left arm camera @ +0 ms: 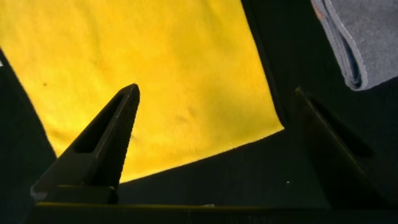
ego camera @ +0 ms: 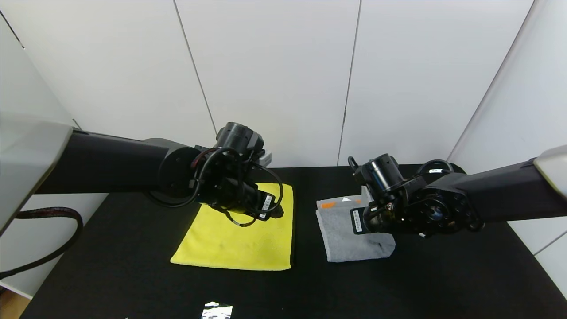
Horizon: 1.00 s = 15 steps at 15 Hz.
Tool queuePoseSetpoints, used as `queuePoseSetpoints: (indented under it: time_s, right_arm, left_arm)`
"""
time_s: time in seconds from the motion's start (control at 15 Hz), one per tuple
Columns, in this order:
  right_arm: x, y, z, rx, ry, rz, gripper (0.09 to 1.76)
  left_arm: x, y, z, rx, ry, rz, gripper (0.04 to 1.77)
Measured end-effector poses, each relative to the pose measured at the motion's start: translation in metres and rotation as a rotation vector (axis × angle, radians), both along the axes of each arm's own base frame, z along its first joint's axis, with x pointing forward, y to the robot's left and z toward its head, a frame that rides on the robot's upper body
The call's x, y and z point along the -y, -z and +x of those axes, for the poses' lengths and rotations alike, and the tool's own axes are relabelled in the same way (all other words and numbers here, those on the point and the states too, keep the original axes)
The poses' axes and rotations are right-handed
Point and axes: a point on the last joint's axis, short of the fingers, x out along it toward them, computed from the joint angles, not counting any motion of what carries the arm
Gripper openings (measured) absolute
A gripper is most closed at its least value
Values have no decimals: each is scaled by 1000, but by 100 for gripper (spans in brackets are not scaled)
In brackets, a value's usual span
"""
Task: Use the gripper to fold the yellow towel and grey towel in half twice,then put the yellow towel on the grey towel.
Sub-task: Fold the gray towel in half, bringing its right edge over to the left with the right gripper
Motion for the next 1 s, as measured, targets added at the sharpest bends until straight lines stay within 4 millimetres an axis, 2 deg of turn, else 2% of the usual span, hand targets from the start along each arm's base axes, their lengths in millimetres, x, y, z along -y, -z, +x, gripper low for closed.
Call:
queuePoseSetpoints:
  time_s: [0.47,1.0]
  right_arm:
    - [-19,12,-12,-38,-70,-6,19]
    - [-31,9,-26,-44,-124,-13,19]
  left_arm:
    - [-2,-1,-3,-2,-1,2,172]
    - [-3,0,-1,-4,-7,3,172]
